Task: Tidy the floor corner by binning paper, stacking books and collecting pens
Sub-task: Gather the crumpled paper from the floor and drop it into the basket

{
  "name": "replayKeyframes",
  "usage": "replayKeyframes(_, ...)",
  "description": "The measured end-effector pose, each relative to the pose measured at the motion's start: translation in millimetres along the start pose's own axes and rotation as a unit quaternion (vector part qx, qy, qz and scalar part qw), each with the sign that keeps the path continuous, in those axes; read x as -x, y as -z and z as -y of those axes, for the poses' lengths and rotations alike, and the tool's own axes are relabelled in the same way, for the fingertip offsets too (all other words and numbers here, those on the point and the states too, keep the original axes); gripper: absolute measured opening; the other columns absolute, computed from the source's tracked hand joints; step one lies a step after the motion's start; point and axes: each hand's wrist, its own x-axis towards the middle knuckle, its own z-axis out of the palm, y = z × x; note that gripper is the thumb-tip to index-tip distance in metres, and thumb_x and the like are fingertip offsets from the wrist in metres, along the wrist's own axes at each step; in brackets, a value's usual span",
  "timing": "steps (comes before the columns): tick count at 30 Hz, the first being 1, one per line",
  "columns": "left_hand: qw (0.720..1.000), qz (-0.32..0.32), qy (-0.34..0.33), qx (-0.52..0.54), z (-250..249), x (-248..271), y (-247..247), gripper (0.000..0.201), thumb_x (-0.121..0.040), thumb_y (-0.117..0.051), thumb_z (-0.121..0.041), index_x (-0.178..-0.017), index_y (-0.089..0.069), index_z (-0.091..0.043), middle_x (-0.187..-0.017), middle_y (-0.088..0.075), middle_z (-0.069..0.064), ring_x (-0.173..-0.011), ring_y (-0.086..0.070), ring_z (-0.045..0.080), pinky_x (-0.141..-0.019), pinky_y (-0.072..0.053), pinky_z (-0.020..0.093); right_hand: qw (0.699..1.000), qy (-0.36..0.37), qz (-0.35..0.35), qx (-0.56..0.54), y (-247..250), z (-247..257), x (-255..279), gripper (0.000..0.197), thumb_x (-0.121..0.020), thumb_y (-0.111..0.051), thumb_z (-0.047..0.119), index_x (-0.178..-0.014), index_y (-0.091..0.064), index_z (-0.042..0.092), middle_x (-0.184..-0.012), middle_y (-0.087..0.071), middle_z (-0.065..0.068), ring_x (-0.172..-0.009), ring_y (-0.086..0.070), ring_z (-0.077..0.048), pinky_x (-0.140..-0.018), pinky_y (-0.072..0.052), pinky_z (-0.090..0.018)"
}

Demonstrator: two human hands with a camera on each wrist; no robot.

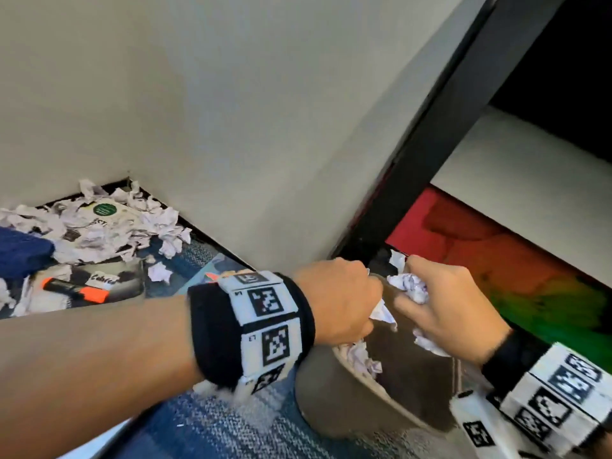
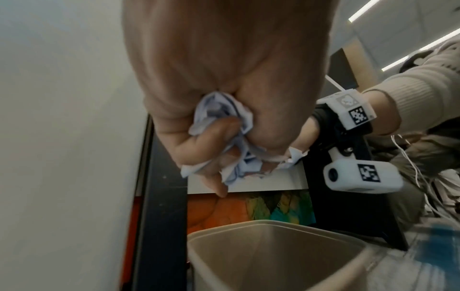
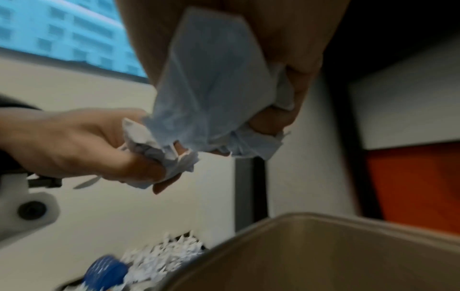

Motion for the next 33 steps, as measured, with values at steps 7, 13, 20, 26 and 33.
replayKeyframes(7,0.998,0.032,0.021,0.049,-38,-79,-53,0.035,-0.091,-0.053,-0.035,-0.118,-0.052,-0.012,-0.113,-0.059,0.011,-0.100,-0.060,0.029,-0.078,-0.048,0.036,0.987,-0.109,0.043,-0.114,-51,-79,16,0.017,-0.092,-0.055,0.030,-0.082,-0.048,0.017,-0.079,-0.057,-0.001,-0.074,-0.052,-0.020,-0.064,-0.040,-0.032)
replayKeyframes(13,0.975,0.120,0.089,0.165,-29,-96,-68,0.079,-0.073,-0.063,-0.068,-0.131,-0.033,-0.023,-0.132,-0.046,0.003,-0.113,-0.054,0.023,-0.095,-0.048,0.040,0.957,-0.155,0.150,-0.194,-61,-96,18,0.047,-0.103,-0.018,0.046,-0.136,-0.047,0.030,-0.127,-0.053,0.005,-0.126,-0.043,-0.018,-0.100,-0.030,-0.026)
replayKeyframes(20,0.974,0.120,0.089,0.168,-12,-83,-43,0.049,-0.089,-0.053,-0.059,-0.125,-0.054,-0.024,-0.114,-0.061,-0.003,-0.100,-0.058,0.014,-0.088,-0.050,0.031,0.988,-0.105,0.076,-0.080,-52,-96,11,0.022,-0.092,-0.051,0.043,-0.090,-0.069,0.030,-0.087,-0.072,0.006,-0.087,-0.064,-0.018,-0.076,-0.048,-0.031)
replayKeyframes(26,0.985,0.068,0.129,0.088,38,-18,-12,0.028,-0.090,-0.055,-0.051,-0.092,-0.062,-0.024,-0.091,-0.067,-0.004,-0.083,-0.061,0.016,-0.080,-0.053,0.038,0.999,0.033,0.016,-0.033,-29,-21,-16,0.027,-0.090,-0.045,0.051,-0.082,-0.060,0.031,-0.072,-0.065,0.014,-0.072,-0.062,-0.009,-0.066,-0.051,-0.034)
replayKeyframes(33,0.953,0.066,0.292,-0.041,117,128,24,0.041,-0.090,-0.053,-0.051,-0.118,-0.058,-0.021,-0.117,-0.049,0.008,-0.102,-0.058,0.030,-0.084,-0.048,0.035,0.990,0.126,0.057,-0.027,-43,136,-72,0.027,-0.089,-0.050,0.046,-0.088,-0.065,0.024,-0.085,-0.072,0.003,-0.084,-0.065,-0.022,-0.075,-0.052,-0.037)
